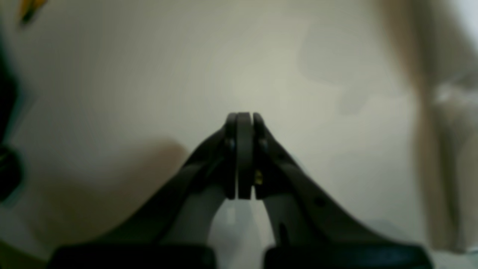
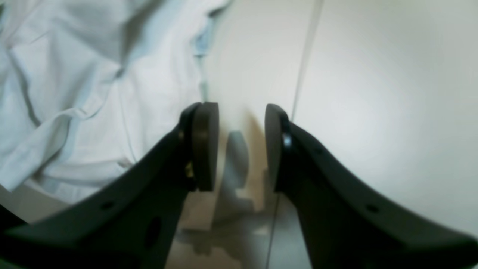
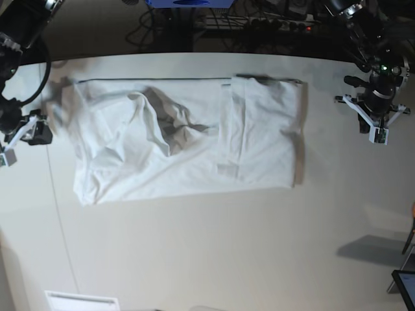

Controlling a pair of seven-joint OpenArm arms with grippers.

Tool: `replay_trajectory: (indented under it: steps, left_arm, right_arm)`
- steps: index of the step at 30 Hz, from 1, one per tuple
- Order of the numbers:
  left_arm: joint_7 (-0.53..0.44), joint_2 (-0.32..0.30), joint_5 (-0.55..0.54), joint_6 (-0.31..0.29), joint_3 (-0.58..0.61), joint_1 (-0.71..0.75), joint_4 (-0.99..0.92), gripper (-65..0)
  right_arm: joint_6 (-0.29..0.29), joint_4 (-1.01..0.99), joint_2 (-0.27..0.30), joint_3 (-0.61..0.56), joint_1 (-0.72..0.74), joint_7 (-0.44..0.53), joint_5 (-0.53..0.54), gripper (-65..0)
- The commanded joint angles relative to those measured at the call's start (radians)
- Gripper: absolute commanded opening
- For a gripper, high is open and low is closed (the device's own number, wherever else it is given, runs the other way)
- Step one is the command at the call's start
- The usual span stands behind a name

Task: Fold the T-shirt properly
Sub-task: 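Pinch the folded edge with the left gripper and pull it outward, then lower both grippers to the two shirt ends and pinch them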

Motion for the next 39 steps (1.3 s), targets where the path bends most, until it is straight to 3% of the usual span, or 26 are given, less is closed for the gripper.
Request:
replay_trajectory:
  steps: [1,4,9,17,19,22,24,32,39]
  left_arm:
    - [-0.023,-0.012,-0.021,-0.003,-0.015,-0.009,0.009,-65.0]
    - [0.012,-0.014,-0.06,-0.003,-0.055,-0.013,-0.038,-65.0]
    - [0.132,-0.071,-0.271,-0.003,-0.098,-0.045,-0.182,-65.0]
    - [0.142,-0.157,-0.578,-0.003,-0.072,-0.047,-0.376,-65.0]
    - [0.142,-0.175,-0.61,-0.003,-0.027,-0.05,-0.399,-65.0]
    - [0.142,-0.184,-0.637,-0.003,0.054,-0.055,-0.411,-65.0]
    - [0.142,-0.18,-0.648,-0.003,0.092,-0.056,-0.412,-65.0]
    - [0.141,-0.143,-0.653,-0.003,0.178,-0.095,-0.423,-65.0]
    - [0.141,-0.129,-0.653,-0.003,0.261,-0.171,-0.517,-65.0]
  right_arm:
    - [0.003,-0.014,0.019,0.006,0.023,0.004,0.024,-44.1]
    - [0.003,-0.068,0.019,0.003,0.043,0.0,0.018,-44.1]
    - [0.003,-0.079,0.019,0.002,0.048,0.001,0.017,-44.1]
    - [0.003,-0.085,0.048,0.002,0.048,0.0,0.02,-43.2]
    - [0.003,-0.085,0.054,-0.014,0.052,-0.003,0.024,-35.1]
    - [0.003,-0.098,0.061,-0.023,0.077,-0.034,0.021,-15.2]
    - [0.003,-0.12,0.062,-0.023,0.083,-0.036,0.026,-8.0]
    - [0.003,-0.264,0.024,-0.032,0.118,-0.039,0.026,-15.7]
    - [0.003,-0.264,-0.032,-0.035,0.121,-0.068,0.029,-15.8]
